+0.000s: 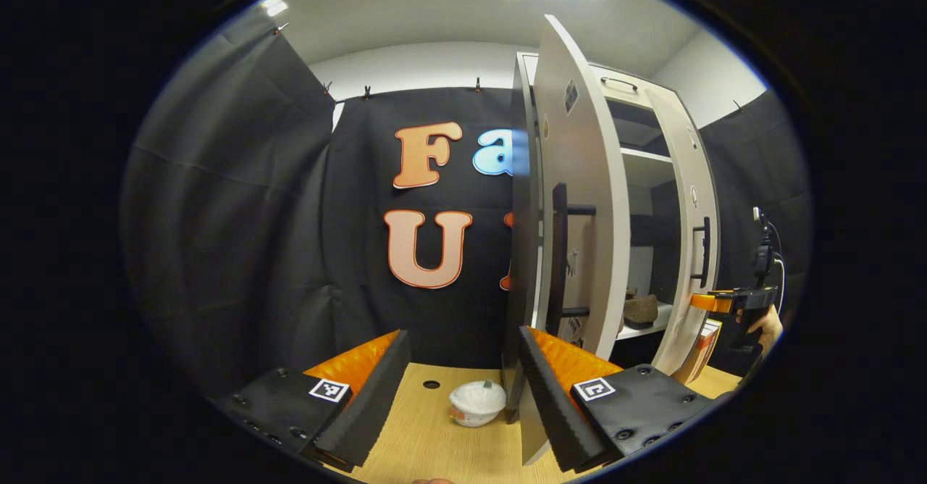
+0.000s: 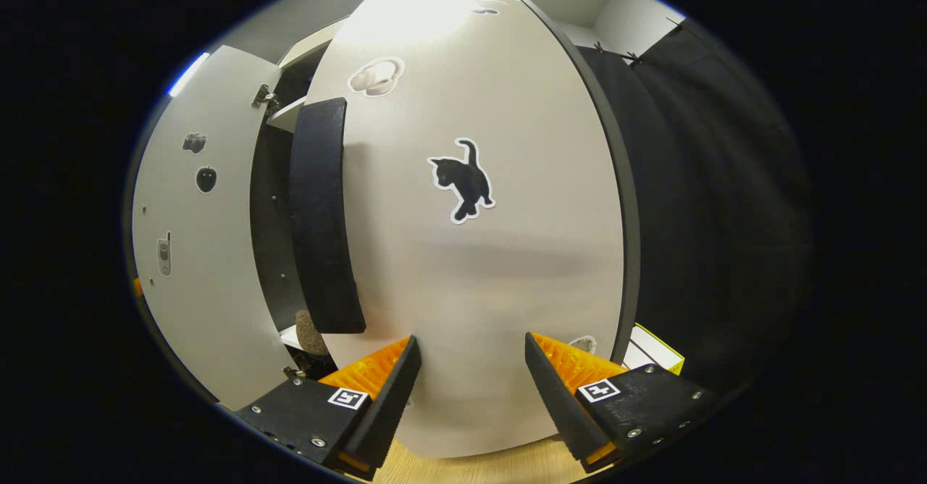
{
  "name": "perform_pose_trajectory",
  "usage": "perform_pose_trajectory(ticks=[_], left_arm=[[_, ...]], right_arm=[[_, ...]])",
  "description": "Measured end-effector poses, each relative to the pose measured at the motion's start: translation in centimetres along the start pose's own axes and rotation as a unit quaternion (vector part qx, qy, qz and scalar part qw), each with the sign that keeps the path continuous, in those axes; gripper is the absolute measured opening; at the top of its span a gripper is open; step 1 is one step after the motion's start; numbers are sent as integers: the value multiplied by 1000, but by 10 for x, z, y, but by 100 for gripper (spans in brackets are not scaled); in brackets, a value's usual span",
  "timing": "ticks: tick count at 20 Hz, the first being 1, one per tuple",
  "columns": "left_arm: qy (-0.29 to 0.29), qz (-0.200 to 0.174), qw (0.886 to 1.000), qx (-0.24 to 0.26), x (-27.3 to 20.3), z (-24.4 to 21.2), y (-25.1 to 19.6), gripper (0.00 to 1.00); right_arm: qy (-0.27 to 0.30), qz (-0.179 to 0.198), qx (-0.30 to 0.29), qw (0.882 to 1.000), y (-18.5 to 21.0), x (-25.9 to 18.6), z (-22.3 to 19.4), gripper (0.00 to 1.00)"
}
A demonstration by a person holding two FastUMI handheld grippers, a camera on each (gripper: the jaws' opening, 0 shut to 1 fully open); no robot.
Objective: Grab one shoe with the right hand and put it into the shoe cabinet, grab the other shoe with the left hand and put it into the shoe cabinet; then close the right door with the right hand and the left door with the left hand.
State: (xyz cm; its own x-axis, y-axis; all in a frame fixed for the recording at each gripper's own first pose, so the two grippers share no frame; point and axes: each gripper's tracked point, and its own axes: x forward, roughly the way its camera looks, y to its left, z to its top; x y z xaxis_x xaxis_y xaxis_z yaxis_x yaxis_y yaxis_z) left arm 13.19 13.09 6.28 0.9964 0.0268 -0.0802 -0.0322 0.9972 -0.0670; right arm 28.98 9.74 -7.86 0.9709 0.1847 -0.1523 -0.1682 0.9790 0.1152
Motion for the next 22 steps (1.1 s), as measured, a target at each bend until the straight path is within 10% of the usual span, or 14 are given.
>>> perform_pose_trajectory(ticks=[22], left_arm=[[39,-52,998,-11,57,-45,-36,94]], right_arm=[[-21,1,-15,1000,13,-52,22,91]])
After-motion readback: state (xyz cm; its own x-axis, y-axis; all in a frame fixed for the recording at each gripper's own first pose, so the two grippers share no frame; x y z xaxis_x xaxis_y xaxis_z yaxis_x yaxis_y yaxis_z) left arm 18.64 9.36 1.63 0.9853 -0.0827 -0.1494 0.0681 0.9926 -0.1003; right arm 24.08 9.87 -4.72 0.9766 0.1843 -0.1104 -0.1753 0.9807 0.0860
